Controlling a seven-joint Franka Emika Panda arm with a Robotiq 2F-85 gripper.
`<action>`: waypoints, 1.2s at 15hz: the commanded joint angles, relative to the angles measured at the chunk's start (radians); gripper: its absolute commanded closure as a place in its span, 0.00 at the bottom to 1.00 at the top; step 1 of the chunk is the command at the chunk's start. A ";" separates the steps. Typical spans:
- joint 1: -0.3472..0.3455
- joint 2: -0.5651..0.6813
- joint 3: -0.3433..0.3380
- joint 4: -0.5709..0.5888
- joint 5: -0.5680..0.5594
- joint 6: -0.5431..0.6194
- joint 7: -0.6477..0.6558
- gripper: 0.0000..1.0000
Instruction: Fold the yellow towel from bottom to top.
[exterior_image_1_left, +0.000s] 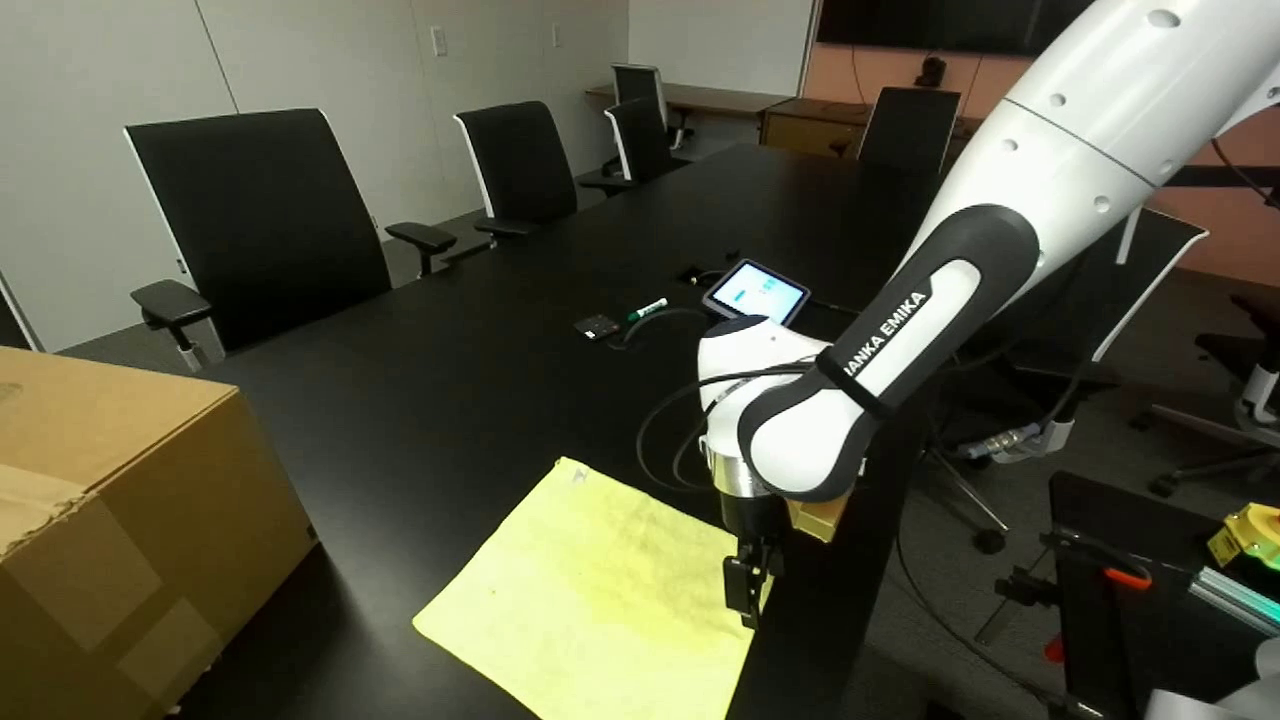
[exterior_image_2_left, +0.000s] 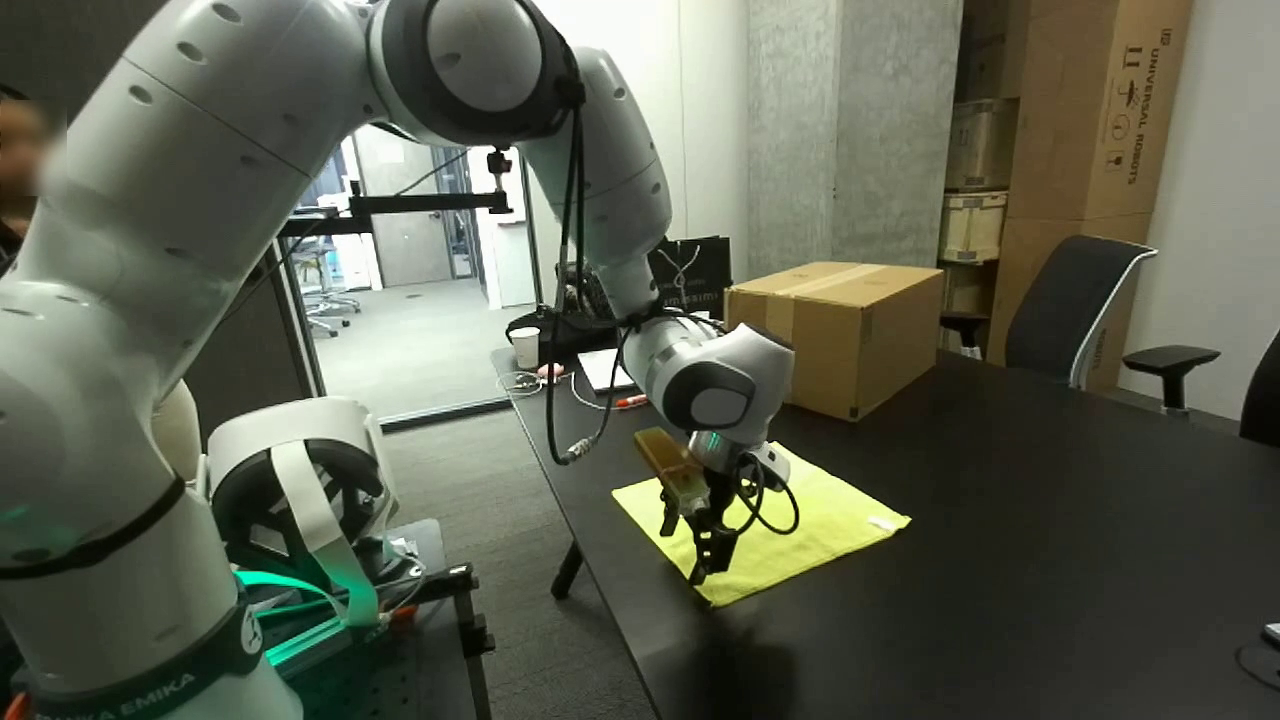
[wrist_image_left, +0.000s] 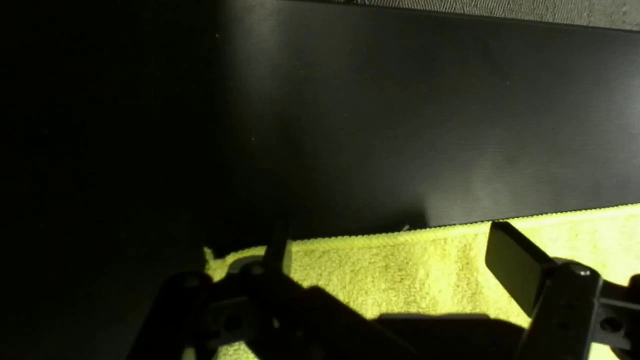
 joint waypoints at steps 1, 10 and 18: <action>0.020 0.029 -0.022 0.014 -0.034 0.035 0.020 0.00; 0.015 0.005 -0.052 0.000 -0.075 0.077 0.015 0.00; 0.037 0.009 -0.092 0.015 -0.160 0.083 0.033 0.00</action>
